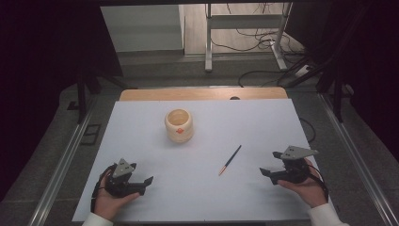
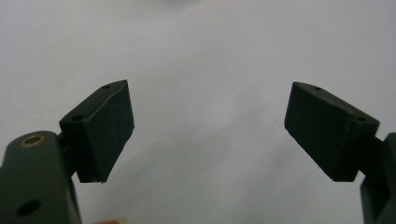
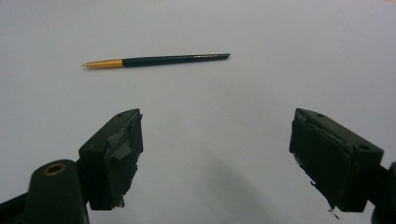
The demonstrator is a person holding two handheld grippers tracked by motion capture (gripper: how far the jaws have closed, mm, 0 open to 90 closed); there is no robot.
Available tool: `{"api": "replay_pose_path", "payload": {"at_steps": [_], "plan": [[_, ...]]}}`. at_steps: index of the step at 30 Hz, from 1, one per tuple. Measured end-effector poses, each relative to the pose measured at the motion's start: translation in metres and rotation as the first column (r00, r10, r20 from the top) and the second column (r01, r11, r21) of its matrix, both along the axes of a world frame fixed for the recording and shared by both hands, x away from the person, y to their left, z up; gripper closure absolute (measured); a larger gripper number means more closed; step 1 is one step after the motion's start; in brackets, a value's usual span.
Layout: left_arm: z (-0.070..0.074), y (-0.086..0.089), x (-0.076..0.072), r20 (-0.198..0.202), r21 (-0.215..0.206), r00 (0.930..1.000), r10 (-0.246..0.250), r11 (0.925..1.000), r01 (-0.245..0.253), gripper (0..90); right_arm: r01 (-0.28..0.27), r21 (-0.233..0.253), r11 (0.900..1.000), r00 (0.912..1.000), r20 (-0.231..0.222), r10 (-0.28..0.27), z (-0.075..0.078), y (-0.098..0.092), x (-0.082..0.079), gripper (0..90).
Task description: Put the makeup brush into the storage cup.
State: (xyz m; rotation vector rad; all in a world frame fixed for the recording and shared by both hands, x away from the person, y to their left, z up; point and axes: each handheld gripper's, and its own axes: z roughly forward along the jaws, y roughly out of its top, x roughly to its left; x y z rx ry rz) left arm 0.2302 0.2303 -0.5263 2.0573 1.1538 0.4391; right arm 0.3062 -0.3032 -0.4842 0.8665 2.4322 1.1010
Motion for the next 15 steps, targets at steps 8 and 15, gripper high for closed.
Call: {"api": "replay_pose_path", "payload": {"at_steps": [8, 15], "plan": [[-0.001, 0.0, -0.001, -0.007, 0.005, 0.9999, -0.011, 0.9999, 0.012, 16.3, -0.035, 0.002, 0.999, 0.9991, 0.024, 0.035, 0.004, 0.0, 0.005, 18.2], [-0.001, -0.001, -0.001, -0.008, 0.006, 0.9998, -0.015, 0.9999, 0.015, 16.3, -0.091, -0.027, 0.996, 0.9957, 0.014, 0.091, 0.01, 0.004, 0.016, 17.6]]}}
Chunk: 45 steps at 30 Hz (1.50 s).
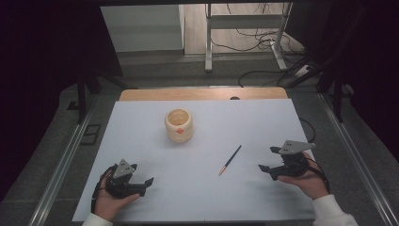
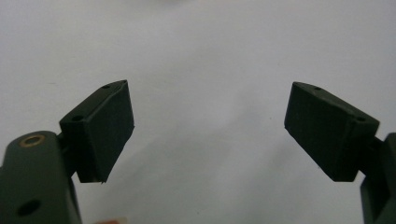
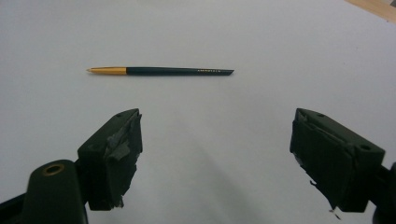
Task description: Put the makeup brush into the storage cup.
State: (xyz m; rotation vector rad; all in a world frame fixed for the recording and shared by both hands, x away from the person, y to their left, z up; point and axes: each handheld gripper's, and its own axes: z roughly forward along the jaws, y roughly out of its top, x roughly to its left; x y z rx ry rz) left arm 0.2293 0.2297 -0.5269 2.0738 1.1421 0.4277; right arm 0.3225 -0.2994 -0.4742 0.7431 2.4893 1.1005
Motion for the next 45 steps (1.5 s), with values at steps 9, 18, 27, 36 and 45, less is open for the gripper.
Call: {"api": "replay_pose_path", "payload": {"at_steps": [9, 18, 27, 36, 45], "plan": [[0.0, 0.0, -0.001, -0.001, -0.008, 1.0, 0.003, 1.0, -0.003, 16.3, -0.039, -0.023, 0.999, 0.9992, -0.006, 0.039, 0.014, 0.005, 0.013, 17.8], [0.0, -0.001, -0.001, -0.002, -0.008, 1.0, 0.002, 1.0, -0.002, 16.3, -0.069, -0.057, 0.996, 0.9976, -0.002, 0.069, 0.024, 0.014, 0.019, 16.9], [0.0, 0.0, -0.001, -0.003, -0.009, 1.0, 0.003, 1.0, -0.003, 16.3, -0.133, -0.113, 0.985, 0.9911, -0.02, 0.132, 0.028, 0.027, 0.023, 16.8], [0.0, 0.0, -0.001, -0.003, -0.009, 1.0, 0.003, 1.0, -0.003, 16.3, -0.174, -0.143, 0.974, 0.9848, -0.035, 0.17, 0.029, 0.034, 0.028, 16.7], [0.0, 0.0, -0.001, -0.003, -0.003, 1.0, -0.002, 1.0, 0.002, 16.3, -0.242, -0.179, 0.954, 0.9702, -0.039, 0.239, 0.031, 0.044, 0.035, 17.1]]}}
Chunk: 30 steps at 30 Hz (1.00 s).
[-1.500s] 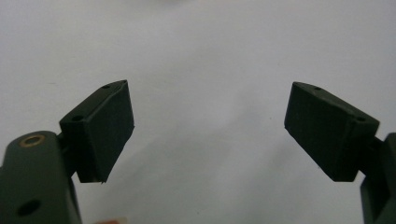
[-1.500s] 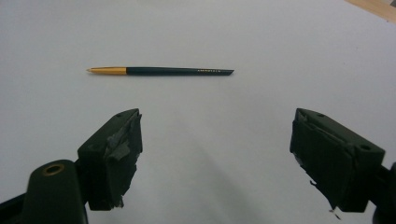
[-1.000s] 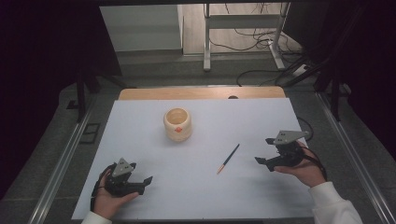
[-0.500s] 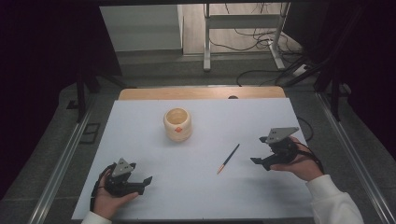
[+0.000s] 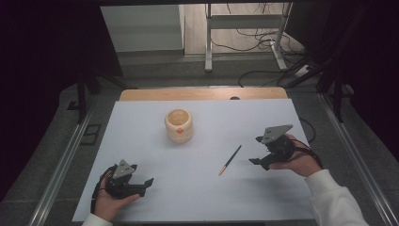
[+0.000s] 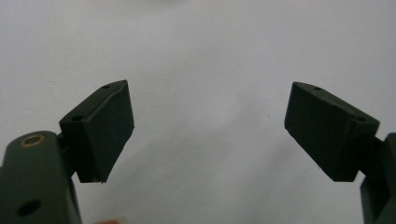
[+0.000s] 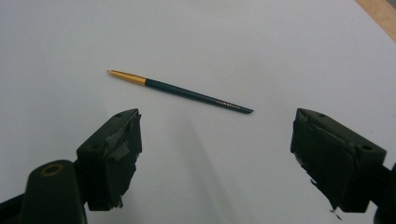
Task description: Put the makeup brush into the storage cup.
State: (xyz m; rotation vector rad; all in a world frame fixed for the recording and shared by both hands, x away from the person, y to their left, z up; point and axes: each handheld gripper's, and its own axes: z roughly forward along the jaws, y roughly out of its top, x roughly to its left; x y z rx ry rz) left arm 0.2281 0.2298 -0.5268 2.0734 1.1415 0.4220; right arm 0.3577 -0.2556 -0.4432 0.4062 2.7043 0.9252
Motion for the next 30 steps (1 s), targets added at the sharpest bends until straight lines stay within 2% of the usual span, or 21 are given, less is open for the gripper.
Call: {"api": "replay_pose_path", "payload": {"at_steps": [5, 7, 8, 10, 12, 19, 24, 30], "plan": [[0.0, 0.0, 0.0, -0.001, 0.001, 1.0, -0.002, 1.0, 0.002, 16.3, -0.075, -0.027, 0.997, 0.9971, -0.008, 0.075, 0.0, 0.01, 0.006, 16.5], [0.0, 0.0, 0.0, -0.002, 0.001, 1.0, -0.002, 1.0, 0.002, 16.3, -0.088, -0.037, 0.995, 0.9961, -0.012, 0.087, -0.001, 0.012, 0.007, 16.3], [0.0, 0.001, 0.0, -0.002, 0.001, 1.0, -0.002, 1.0, 0.002, 16.4, -0.116, -0.059, 0.992, 0.9932, -0.017, 0.115, -0.002, 0.015, 0.01, 16.0], [0.0, 0.001, 0.0, -0.001, 0.001, 1.0, -0.002, 1.0, 0.002, 16.3, -0.125, -0.065, 0.99, 0.992, -0.019, 0.124, -0.002, 0.016, 0.011, 16.0], [0.0, 0.001, 0.0, 0.0, 0.003, 1.0, -0.004, 1.0, 0.004, 16.4, -0.162, -0.093, 0.982, 0.9866, -0.034, 0.159, -0.005, 0.021, 0.014, 15.7], [-0.001, 0.002, 0.0, 0.0, 0.009, 1.0, -0.006, 0.9999, 0.006, 16.5, -0.19, -0.106, 0.976, 0.9809, -0.062, 0.184, -0.005, 0.028, 0.018, 13.0], [-0.001, 0.002, 0.0, -0.001, 0.012, 1.0, -0.006, 0.9999, 0.006, 16.5, -0.239, -0.099, 0.966, 0.9694, -0.082, 0.231, -0.003, 0.034, 0.022, 6.4], [-0.001, 0.001, 0.0, 0.0, 0.012, 1.0, -0.007, 0.9999, 0.007, 16.6, -0.275, -0.116, 0.954, 0.9608, -0.068, 0.269, 0.001, 0.041, 0.026, 8.2]]}}
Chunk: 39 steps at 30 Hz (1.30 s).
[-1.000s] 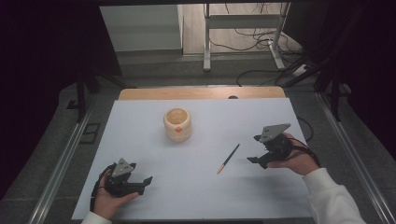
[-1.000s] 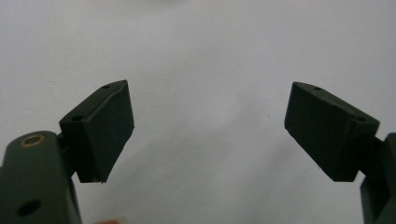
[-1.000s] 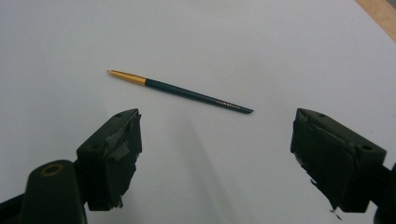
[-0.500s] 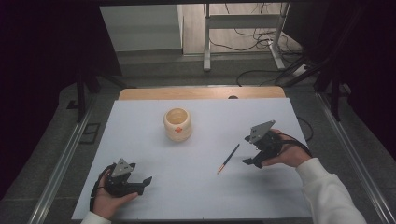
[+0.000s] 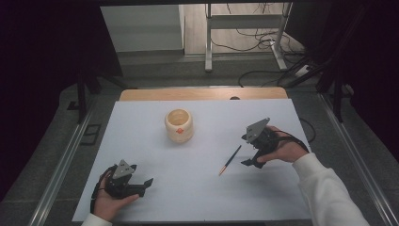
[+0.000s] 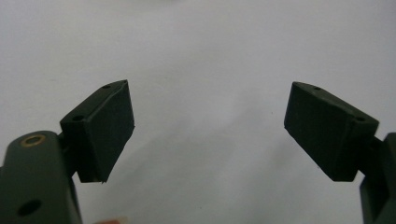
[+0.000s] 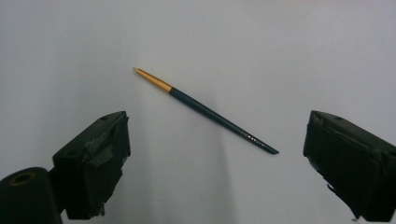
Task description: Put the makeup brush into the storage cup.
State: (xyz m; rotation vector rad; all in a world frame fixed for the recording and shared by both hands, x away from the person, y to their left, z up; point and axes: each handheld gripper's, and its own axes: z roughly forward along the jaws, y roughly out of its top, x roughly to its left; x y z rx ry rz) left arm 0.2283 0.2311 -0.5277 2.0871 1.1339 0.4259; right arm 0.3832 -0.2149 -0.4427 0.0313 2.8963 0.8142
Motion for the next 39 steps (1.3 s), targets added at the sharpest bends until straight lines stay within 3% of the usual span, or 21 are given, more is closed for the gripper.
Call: {"api": "replay_pose_path", "payload": {"at_steps": [18, 27, 33, 37, 39], "plan": [[0.0, 0.0, 0.0, 0.0, 0.0, 1.0, -0.005, 1.0, 0.005, 16.6, -0.132, -0.051, 0.99, 0.9905, 0.034, 0.133, -0.001, 0.022, 0.01, 12.5], [0.0, 0.0, 0.0, -0.001, 0.001, 1.0, -0.007, 1.0, 0.007, 16.6, -0.222, -0.113, 0.969, 0.9744, 0.01, 0.225, -0.012, 0.031, 0.014, 12.5], [0.0, 0.0, 0.0, -0.001, 0.003, 1.0, -0.008, 1.0, 0.008, 16.6, -0.306, -0.145, 0.941, 0.9516, -0.013, 0.307, -0.017, 0.038, 0.016, 15.0], [-0.001, 0.0, 0.0, -0.002, 0.004, 1.0, -0.009, 1.0, 0.009, 16.6, -0.32, -0.15, 0.936, 0.9471, -0.02, 0.32, -0.02, 0.039, 0.017, 16.0], [-0.001, 0.0, 0.0, -0.003, 0.005, 1.0, -0.009, 0.9999, 0.009, 16.6, -0.341, -0.145, 0.929, 0.9399, -0.033, 0.34, -0.022, 0.039, 0.018, 17.2]]}}
